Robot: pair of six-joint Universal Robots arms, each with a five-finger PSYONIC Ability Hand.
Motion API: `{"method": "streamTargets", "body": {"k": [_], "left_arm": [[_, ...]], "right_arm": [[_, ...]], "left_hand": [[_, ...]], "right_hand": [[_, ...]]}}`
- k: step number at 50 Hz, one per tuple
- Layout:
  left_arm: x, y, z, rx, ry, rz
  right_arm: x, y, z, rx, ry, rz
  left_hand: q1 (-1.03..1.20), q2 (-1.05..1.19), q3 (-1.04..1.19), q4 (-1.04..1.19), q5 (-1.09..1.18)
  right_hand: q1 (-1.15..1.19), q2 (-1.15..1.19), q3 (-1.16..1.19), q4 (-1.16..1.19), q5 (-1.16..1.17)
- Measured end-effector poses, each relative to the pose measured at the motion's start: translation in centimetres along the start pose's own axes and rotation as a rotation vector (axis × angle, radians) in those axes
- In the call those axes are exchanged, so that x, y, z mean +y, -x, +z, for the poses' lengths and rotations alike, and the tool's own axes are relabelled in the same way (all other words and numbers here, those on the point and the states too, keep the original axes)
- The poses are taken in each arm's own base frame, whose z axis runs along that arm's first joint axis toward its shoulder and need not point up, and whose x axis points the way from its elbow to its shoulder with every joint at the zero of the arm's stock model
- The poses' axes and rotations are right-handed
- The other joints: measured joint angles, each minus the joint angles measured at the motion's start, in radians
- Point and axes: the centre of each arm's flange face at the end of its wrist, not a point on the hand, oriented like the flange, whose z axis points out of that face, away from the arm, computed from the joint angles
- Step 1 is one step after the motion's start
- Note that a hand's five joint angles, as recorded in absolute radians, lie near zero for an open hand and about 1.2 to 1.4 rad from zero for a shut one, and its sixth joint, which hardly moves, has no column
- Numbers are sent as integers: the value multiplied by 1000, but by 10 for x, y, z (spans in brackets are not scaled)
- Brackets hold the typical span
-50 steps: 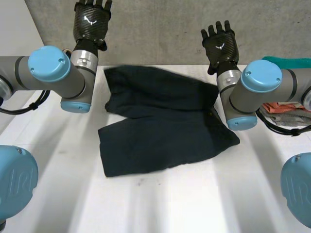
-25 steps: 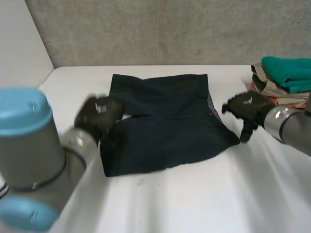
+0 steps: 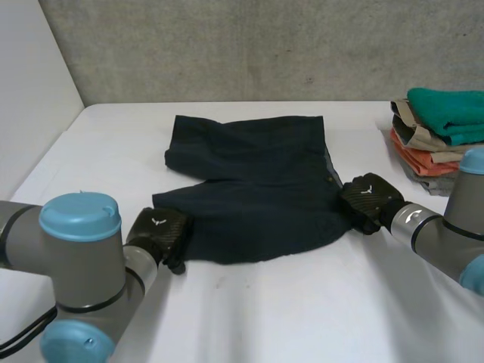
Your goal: Fold the laundry.
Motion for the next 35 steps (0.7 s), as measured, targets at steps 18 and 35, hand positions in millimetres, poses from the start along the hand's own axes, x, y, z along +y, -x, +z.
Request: {"method": "streamTargets", "body": {"k": [18,35], "left_arm": [[-11,-2,43,-34,-135,160],[-41,5,-68,21,-21,284]], "right_arm": [[-4,2,5,28,-25,-20],[-41,9,-78,-30,209,-72]], "left_hand": [[584,627,617,636,600],[584,628,617,636,600]], "right_hand": [[108,150,190,201,189],[108,150,191,202,193]]}}
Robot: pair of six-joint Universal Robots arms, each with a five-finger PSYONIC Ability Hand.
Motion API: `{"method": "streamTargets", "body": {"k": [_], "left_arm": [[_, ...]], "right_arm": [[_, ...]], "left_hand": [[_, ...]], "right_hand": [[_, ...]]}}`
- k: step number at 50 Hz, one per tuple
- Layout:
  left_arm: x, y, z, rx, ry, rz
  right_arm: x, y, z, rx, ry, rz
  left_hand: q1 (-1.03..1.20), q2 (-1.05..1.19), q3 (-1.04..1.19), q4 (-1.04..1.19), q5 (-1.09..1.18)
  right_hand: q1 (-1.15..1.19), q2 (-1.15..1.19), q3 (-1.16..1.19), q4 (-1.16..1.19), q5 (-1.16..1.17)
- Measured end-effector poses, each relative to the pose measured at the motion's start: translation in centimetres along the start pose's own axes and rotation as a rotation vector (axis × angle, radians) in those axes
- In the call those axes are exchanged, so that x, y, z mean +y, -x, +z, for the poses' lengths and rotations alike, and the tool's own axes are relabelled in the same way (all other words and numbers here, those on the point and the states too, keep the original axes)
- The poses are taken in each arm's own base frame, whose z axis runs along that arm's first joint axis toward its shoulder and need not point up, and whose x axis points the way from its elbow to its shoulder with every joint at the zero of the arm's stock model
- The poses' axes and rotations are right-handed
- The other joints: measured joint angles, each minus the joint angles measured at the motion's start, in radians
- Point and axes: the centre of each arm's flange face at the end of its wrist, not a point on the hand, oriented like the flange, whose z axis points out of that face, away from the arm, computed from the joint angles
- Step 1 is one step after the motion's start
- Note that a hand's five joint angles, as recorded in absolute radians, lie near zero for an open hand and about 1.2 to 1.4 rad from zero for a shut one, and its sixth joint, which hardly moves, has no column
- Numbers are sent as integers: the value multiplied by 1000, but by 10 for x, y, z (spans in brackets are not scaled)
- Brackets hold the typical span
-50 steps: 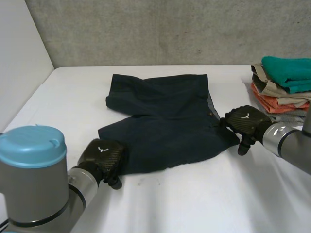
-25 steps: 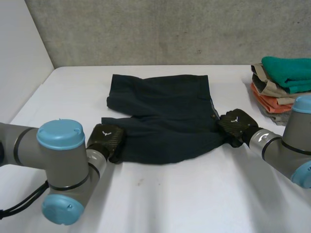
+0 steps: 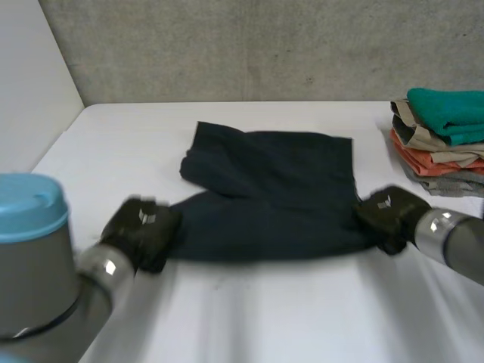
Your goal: Fold the laundry.
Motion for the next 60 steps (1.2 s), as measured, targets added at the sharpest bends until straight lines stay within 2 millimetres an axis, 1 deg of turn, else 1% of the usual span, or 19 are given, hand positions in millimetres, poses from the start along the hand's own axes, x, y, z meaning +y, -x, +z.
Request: {"method": "streamTargets", "body": {"k": [1,2,3,6,9,13,17,23,28,35,39,42,43,45,48,49,50,52,60], "left_arm": [[3,-4,-21,44,58,27],[4,-5,-26,57,74,34],[7,-9,-44,100,125,58],[11,-17,-74,178,204,101],[10,-23,-88,217,216,126],[4,-25,-83,210,168,128],[-14,-23,-50,146,47,104],[-51,-9,35,-11,-188,50],[-70,3,103,-117,-327,41],[-65,13,177,-212,-376,140],[-61,17,208,-263,-407,191],[-59,18,232,-314,-459,214],[-59,18,234,-318,-464,214],[-58,17,243,-336,-493,216],[-59,12,251,-347,-553,214],[-59,10,252,-345,-567,214],[-60,6,253,-340,-585,214],[-59,-2,252,-328,-610,213],[-69,-11,227,-300,-648,204]], "right_arm": [[3,6,-17,-38,54,-31],[3,7,-20,-45,64,-37],[6,12,-34,-80,110,-68],[11,22,-57,-141,187,-129],[15,28,-71,-174,226,-173],[14,28,-73,-160,224,-184],[8,17,-60,-88,177,-139],[-2,-15,-12,52,73,10],[-8,-38,28,157,10,70],[-21,-56,81,314,-83,41],[-24,-61,106,384,-140,17],[-25,-61,133,451,-215,-10],[-25,-61,136,456,-223,-12],[-24,-60,148,485,-256,-24],[-23,-59,163,537,-291,-39],[-23,-59,165,549,-292,-40],[-23,-60,166,564,-292,-39],[-25,-61,164,585,-285,-33],[-35,-63,122,532,-237,46]], "left_hand": [[0,0,0,0,0],[0,0,1,0,0],[0,0,3,0,0],[0,0,4,4,0],[0,0,4,4,0],[0,0,4,4,11],[0,0,4,4,25],[0,0,4,4,25],[0,0,4,4,25],[0,0,5,4,25],[0,1,5,4,25],[0,2,5,4,25],[0,2,5,4,25],[-19,-33,-23,-25,0],[-474,-469,-438,-452,-412],[-474,-469,-438,-452,-412],[-818,-758,-744,-765,-722],[-959,-965,-952,-971,-915],[-960,-991,-977,-995,-930]], "right_hand": [[0,0,0,0,0],[0,0,0,0,0],[0,0,0,0,0],[0,0,0,0,0],[0,0,0,0,0],[0,0,0,0,0],[0,0,0,1,7],[10,0,0,1,12],[10,0,0,1,16],[8,0,0,1,16],[8,0,0,1,16],[-2,-46,-60,-50,-31],[-23,-87,-89,-93,-73],[-250,-345,-340,-344,-324],[-753,-849,-866,-875,-864],[-800,-896,-917,-927,-911],[-833,-937,-965,-972,-950],[-835,-944,-980,-990,-953],[-835,-944,-980,-991,-953]]}}
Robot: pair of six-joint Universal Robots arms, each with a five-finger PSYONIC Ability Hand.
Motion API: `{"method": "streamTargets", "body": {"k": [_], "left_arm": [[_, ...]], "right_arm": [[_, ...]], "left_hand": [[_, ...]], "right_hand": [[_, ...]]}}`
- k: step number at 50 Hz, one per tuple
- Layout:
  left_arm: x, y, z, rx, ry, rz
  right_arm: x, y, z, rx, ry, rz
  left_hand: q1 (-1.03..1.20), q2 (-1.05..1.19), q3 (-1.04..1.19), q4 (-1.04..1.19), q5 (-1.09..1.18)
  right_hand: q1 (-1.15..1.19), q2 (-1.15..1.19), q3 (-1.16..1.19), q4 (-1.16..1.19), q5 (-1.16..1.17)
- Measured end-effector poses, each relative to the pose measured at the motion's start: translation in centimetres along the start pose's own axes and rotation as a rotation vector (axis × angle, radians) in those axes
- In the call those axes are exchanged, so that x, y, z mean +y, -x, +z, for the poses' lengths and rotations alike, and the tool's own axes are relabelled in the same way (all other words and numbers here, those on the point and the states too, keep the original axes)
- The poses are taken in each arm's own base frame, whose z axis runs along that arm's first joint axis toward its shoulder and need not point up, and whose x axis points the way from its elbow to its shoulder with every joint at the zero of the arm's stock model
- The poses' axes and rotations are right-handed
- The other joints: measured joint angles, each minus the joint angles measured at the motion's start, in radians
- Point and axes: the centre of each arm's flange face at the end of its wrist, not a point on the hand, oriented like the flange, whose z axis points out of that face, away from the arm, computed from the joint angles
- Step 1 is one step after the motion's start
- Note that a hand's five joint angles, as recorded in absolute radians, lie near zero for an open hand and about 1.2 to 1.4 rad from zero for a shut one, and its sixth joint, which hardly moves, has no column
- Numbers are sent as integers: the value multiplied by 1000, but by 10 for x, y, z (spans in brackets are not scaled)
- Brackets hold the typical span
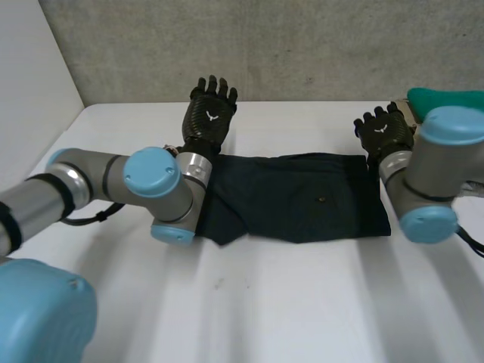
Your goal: Fold the laundry.
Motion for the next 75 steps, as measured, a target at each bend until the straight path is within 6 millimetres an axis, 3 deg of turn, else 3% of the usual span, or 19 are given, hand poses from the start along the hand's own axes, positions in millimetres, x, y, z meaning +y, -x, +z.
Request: {"method": "streamTargets", "body": {"k": [4,11,18,21,24,28,34,38,41,43,46,47,50,52,55,58,66,68,75], "left_arm": [[-18,16,-16,12,20,-42],[-37,35,-45,28,67,-173],[-42,40,-62,44,101,-249],[-43,41,-68,53,115,-259],[-45,42,-72,59,122,-260],[-49,45,-77,61,123,-259],[-64,59,-86,49,111,-265],[-75,71,-96,39,109,-290],[-78,80,-101,27,120,-308],[-78,89,-105,12,137,-323],[-77,96,-109,-1,156,-336],[-77,98,-111,-4,164,-340],[-77,101,-116,-7,179,-349],[-77,102,-117,-7,182,-351],[-79,103,-117,-11,179,-353],[-84,105,-112,-18,157,-354],[-109,103,-91,-26,71,-381],[-119,92,-85,-7,63,-406],[-131,51,-83,85,121,-456]], "right_arm": [[-7,-12,-35,-131,76,113],[11,-10,-71,-319,242,271],[37,1,-68,-337,277,292],[47,6,-62,-312,276,267],[53,6,-59,-271,285,218],[57,-2,-61,-207,306,127],[50,-36,-75,-101,307,-106],[32,-38,-76,-79,227,-240],[-9,-11,-79,-97,49,-312],[-41,27,-90,-167,-106,-341],[-60,67,-107,-271,-235,-372],[-64,94,-120,-363,-306,-405],[-63,138,-148,-542,-428,-482],[-60,150,-157,-600,-468,-510],[-58,163,-168,-675,-526,-540],[-61,158,-166,-684,-524,-496],[-87,83,-142,-584,-372,34],[-87,53,-130,-536,-307,251],[-77,8,-107,-466,-179,528]], "left_hand": [[0,0,0,0,0],[0,-1,0,0,0],[0,-1,0,0,0],[0,-1,0,0,0],[0,-1,0,0,0],[0,-1,0,0,0],[0,-1,0,0,0],[0,-1,0,0,0],[0,-1,0,0,0],[0,-1,0,0,0],[0,-1,0,0,0],[0,-1,0,0,0],[0,-1,0,0,0],[0,-1,0,0,0],[0,-1,0,0,0],[0,-1,0,0,0],[0,-1,0,0,0],[0,-1,0,0,0],[0,-1,0,0,0]], "right_hand": [[0,0,1,0,0],[0,2,2,2,0],[238,253,258,256,244],[642,789,770,771,735],[708,916,942,966,911],[707,936,952,989,926],[707,948,975,992,945],[707,947,975,992,946],[707,950,976,993,953],[707,955,983,993,953],[707,955,984,994,953],[707,955,984,994,953],[740,929,947,959,929],[707,807,835,838,821],[171,241,300,285,283],[-1,11,28,27,33],[-3,-1,1,-1,2],[-3,-1,1,-1,2],[-3,-1,1,-1,2]]}}
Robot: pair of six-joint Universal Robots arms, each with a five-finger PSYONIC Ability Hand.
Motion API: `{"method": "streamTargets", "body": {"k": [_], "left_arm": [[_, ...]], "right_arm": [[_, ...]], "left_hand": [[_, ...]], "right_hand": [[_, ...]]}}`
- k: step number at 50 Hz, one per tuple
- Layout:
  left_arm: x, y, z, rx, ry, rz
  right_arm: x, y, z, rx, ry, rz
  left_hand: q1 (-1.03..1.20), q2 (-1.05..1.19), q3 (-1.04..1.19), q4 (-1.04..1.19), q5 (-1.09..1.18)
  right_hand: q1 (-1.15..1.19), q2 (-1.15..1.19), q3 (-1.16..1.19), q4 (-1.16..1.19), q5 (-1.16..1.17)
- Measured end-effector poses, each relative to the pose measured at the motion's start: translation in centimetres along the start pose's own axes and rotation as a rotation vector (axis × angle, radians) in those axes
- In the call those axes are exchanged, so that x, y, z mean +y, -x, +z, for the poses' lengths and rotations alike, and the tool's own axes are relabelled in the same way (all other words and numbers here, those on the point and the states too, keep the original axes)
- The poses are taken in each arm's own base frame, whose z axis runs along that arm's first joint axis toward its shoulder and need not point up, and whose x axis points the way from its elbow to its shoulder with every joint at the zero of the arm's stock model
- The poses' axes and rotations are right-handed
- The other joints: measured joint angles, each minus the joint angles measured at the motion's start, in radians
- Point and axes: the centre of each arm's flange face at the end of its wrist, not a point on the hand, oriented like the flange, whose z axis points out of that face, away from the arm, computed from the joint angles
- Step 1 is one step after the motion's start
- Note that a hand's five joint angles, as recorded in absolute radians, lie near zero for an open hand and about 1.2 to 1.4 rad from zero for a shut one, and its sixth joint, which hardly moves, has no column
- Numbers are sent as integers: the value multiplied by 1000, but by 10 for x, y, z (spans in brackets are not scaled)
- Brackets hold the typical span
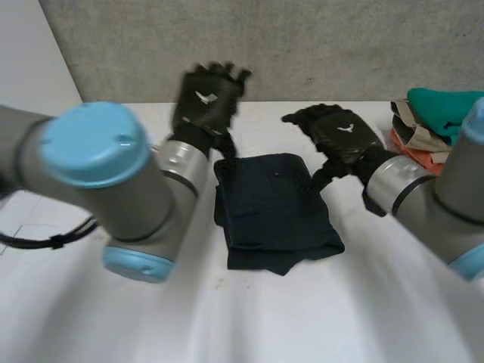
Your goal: Fold the laundry.
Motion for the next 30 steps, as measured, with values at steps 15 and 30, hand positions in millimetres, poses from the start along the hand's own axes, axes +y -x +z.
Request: {"method": "streamTargets", "body": {"k": [15,30], "left_arm": [[85,-55,-7,36,362,3],[124,-37,-7,9,536,89]], "right_arm": [[54,-32,40,1,269,3],[89,-36,50,14,364,-133]], "left_hand": [[3,10,4,9,3],[36,10,4,9,3]], "right_hand": [[0,0,0,0,0],[-26,-16,0,0,0]]}}
